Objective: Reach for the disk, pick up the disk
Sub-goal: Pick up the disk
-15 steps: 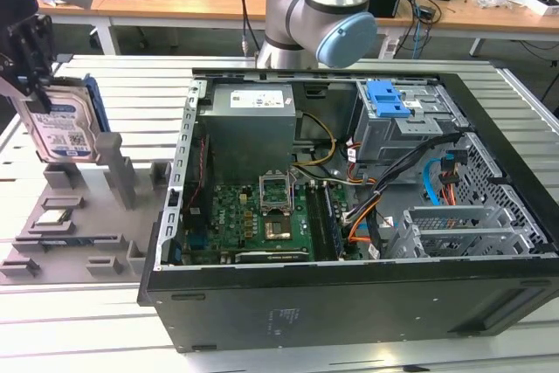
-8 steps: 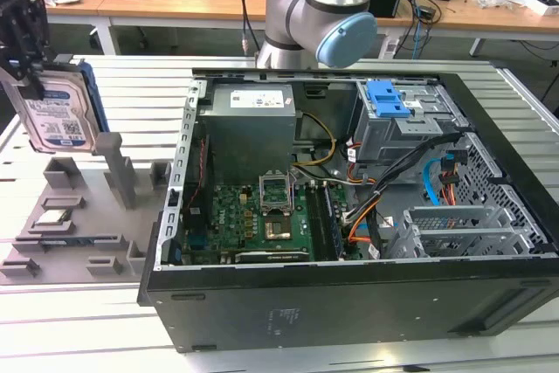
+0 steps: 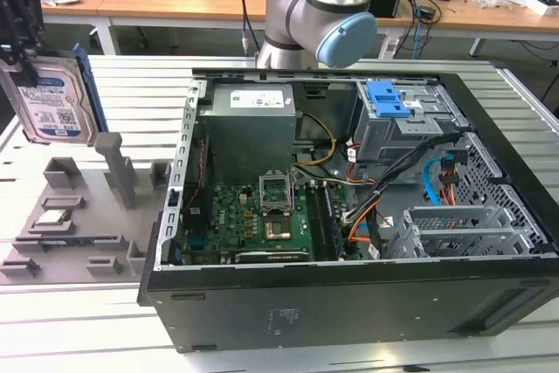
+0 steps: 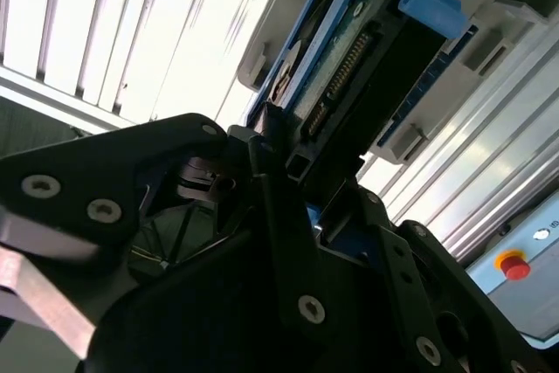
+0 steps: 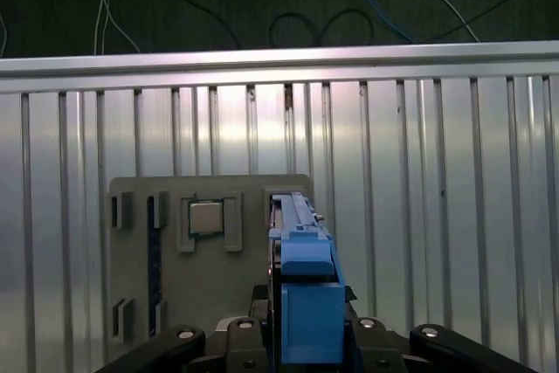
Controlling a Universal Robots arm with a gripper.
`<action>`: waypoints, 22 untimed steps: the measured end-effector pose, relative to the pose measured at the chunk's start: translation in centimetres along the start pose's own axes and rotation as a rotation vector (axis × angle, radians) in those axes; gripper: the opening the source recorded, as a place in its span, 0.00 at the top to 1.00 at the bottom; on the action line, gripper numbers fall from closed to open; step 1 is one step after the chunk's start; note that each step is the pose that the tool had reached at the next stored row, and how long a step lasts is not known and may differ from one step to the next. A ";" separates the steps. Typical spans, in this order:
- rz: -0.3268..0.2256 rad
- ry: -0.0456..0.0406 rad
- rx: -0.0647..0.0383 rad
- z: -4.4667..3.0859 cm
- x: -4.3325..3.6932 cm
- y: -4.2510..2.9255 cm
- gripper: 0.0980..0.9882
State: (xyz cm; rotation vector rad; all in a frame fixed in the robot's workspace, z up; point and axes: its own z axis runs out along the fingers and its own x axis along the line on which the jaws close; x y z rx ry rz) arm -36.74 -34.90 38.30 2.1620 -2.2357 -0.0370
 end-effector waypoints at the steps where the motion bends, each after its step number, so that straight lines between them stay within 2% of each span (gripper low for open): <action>1: 0.000 0.0000 0.000 -0.28 -0.02 0.01 0.70; 22: 0.000 -0.0001 0.000 -2.98 -0.08 0.05 0.70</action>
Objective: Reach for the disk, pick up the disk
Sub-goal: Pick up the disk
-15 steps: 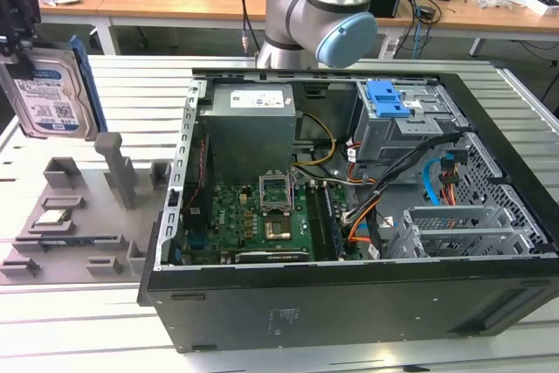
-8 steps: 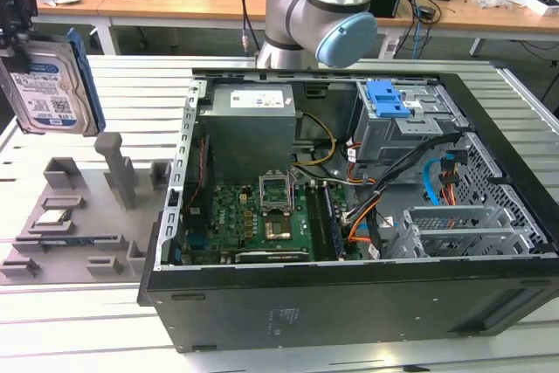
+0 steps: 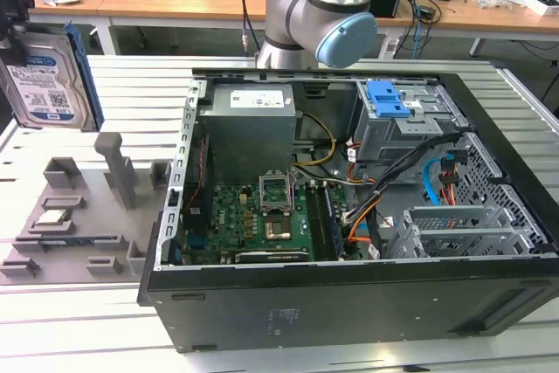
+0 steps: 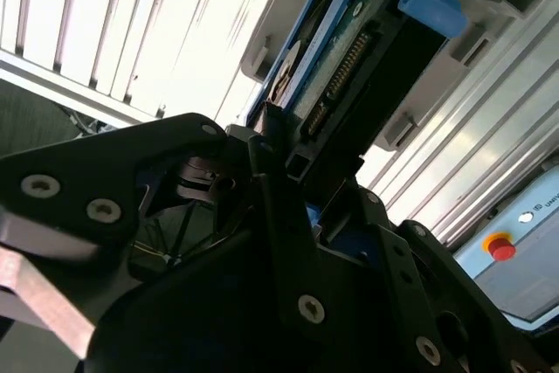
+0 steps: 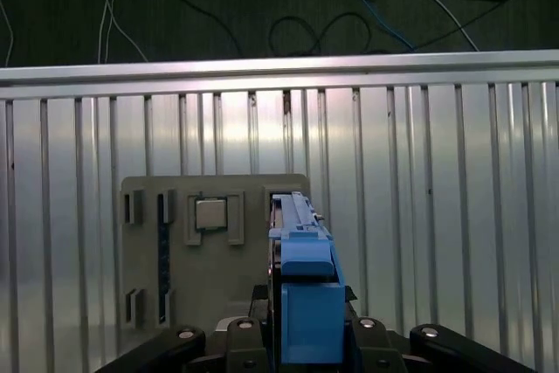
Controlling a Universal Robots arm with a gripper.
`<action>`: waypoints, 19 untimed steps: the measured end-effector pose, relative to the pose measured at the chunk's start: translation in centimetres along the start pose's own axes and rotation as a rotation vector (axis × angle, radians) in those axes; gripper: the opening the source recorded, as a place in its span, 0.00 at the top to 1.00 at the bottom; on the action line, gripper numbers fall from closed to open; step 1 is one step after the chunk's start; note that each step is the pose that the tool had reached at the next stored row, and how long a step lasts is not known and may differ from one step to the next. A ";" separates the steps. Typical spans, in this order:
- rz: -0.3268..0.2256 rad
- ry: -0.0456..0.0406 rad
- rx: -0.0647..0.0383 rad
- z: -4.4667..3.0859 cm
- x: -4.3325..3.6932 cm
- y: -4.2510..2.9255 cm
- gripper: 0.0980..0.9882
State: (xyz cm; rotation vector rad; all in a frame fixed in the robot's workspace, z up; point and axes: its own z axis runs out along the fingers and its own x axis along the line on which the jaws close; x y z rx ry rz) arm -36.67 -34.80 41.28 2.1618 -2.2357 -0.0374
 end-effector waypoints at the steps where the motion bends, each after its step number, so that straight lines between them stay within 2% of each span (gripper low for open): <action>1: 0.000 0.0001 0.000 -0.12 0.00 0.00 0.70; 6: 0.000 0.0000 0.000 -1.09 -0.03 0.03 0.70; 10: 0.000 0.0000 0.000 -2.42 -0.04 0.07 0.70; 19: 0.000 0.0001 -0.001 -4.62 -0.06 0.13 0.70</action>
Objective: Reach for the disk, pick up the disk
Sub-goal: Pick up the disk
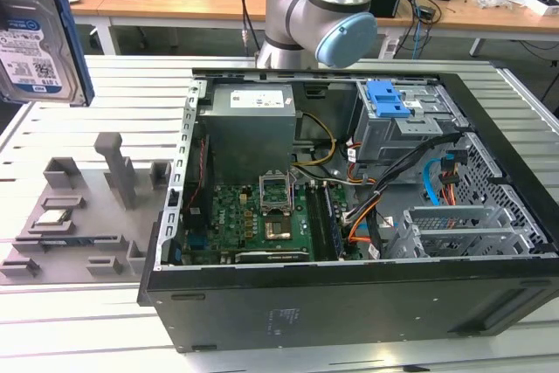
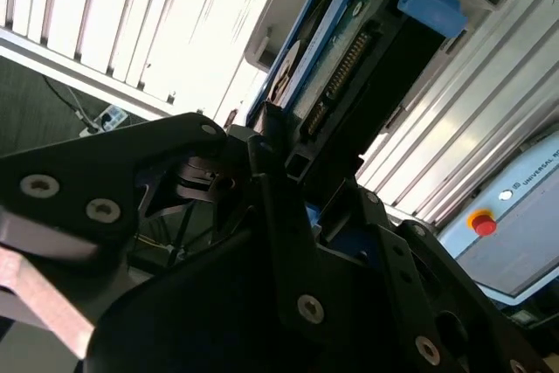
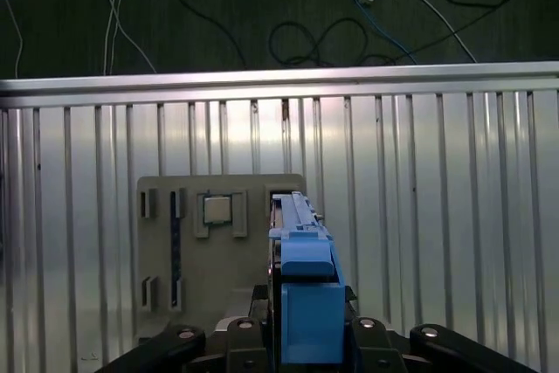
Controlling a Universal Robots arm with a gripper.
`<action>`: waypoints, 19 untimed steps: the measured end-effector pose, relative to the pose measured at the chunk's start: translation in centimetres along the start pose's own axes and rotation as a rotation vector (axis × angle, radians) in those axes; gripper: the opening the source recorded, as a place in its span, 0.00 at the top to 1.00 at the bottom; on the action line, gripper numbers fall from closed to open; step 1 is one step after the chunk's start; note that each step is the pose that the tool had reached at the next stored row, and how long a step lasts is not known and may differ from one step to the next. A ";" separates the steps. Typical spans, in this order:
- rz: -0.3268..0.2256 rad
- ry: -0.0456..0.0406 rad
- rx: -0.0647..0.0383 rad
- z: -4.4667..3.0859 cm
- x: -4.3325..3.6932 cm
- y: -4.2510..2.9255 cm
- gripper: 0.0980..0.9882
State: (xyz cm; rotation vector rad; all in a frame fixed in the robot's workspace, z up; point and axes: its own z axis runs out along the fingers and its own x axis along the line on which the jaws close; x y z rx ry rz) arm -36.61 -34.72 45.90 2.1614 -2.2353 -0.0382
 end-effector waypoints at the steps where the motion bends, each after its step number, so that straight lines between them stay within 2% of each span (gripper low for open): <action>1: 0.000 0.0000 0.000 -0.21 0.00 0.01 0.70; 5: 0.000 0.0000 0.000 -1.26 -0.01 0.03 0.70; 6: 0.000 0.0000 -0.001 -2.00 -0.01 0.04 0.70; 8: 0.000 0.0000 -0.001 -2.51 -0.01 0.05 0.70; 11: 0.000 0.0000 -0.002 -3.96 -0.01 0.08 0.70; 14: 0.000 0.0001 -0.003 -4.80 -0.01 0.09 0.70; 19: 0.000 0.0002 -0.004 -6.65 0.00 0.11 0.70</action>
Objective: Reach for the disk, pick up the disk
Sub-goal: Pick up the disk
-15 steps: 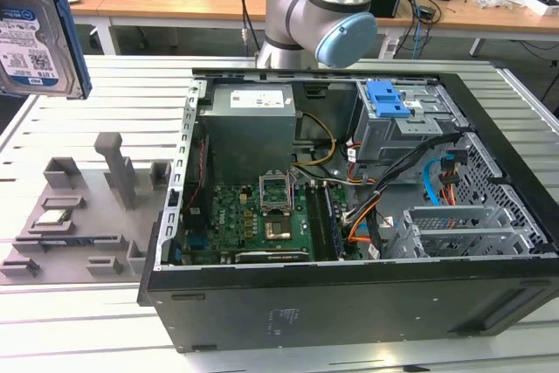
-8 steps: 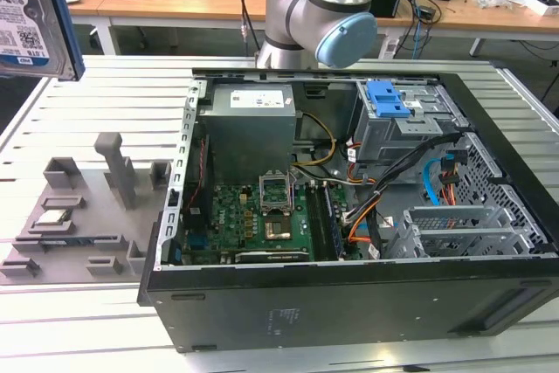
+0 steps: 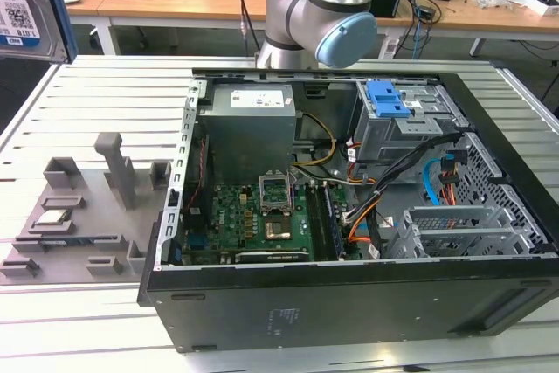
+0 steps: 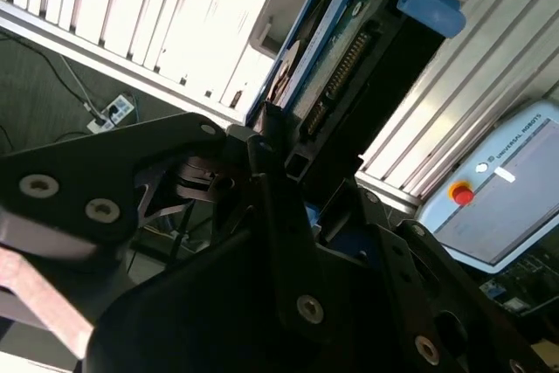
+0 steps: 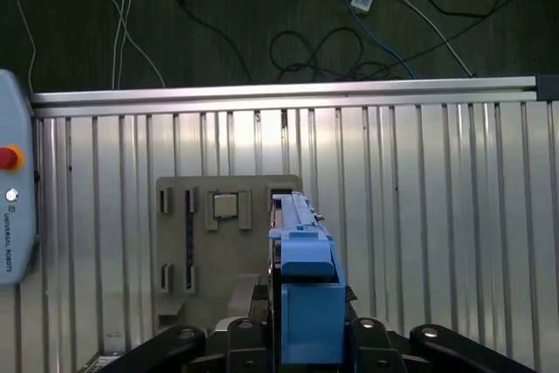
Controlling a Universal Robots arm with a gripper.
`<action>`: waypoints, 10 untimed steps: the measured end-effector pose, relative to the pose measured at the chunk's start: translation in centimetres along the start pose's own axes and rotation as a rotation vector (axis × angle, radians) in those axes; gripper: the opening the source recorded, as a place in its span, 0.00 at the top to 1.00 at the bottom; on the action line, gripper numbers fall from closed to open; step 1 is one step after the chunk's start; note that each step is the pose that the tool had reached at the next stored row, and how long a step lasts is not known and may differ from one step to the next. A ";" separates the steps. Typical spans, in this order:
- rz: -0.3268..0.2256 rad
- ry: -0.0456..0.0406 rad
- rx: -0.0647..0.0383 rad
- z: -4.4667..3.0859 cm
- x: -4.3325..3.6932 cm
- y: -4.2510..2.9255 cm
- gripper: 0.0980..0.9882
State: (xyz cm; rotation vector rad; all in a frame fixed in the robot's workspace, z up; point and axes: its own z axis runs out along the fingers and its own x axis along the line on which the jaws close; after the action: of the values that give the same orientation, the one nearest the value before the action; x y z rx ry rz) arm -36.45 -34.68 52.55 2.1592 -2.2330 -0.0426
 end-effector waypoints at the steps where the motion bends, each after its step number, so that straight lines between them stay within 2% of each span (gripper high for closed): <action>1: 0.000 0.0000 0.000 -0.24 0.00 0.01 0.70; 5: 0.000 0.0000 -0.001 -1.08 0.00 0.03 0.70; 10: 0.000 -0.0001 -0.001 -1.35 0.01 0.04 0.70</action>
State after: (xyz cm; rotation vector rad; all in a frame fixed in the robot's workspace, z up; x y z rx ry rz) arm -36.43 -34.68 53.90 2.1588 -2.2326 -0.0437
